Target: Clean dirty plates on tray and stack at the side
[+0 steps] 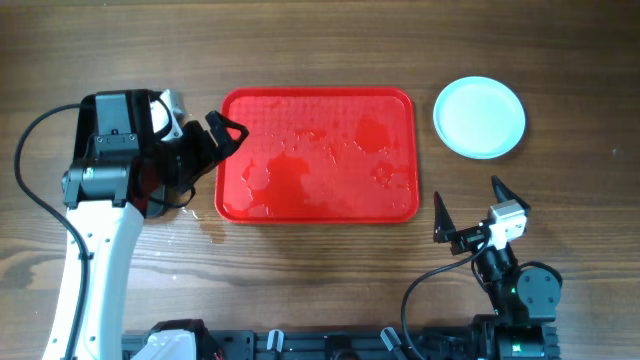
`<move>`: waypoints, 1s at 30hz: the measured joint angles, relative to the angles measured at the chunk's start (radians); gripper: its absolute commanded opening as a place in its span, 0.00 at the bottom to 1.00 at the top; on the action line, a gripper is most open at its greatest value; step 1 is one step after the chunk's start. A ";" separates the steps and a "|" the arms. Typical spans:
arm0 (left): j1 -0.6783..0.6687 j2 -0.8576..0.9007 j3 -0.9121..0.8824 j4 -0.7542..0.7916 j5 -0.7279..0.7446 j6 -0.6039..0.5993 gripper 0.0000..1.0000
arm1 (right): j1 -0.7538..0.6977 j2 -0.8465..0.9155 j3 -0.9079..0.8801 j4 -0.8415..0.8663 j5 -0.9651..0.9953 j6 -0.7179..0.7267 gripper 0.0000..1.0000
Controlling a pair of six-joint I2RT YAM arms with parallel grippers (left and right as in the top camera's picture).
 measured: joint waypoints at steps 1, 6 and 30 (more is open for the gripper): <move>0.000 0.000 0.000 -0.008 -0.019 0.004 1.00 | 0.000 0.000 0.000 0.000 0.000 0.000 1.00; -0.003 -0.040 -0.011 -0.045 -0.149 0.012 1.00 | 0.000 0.000 0.000 0.000 0.000 0.000 1.00; -0.053 -1.013 -1.055 1.095 -0.206 0.185 1.00 | 0.000 -0.003 0.000 0.000 0.010 0.000 1.00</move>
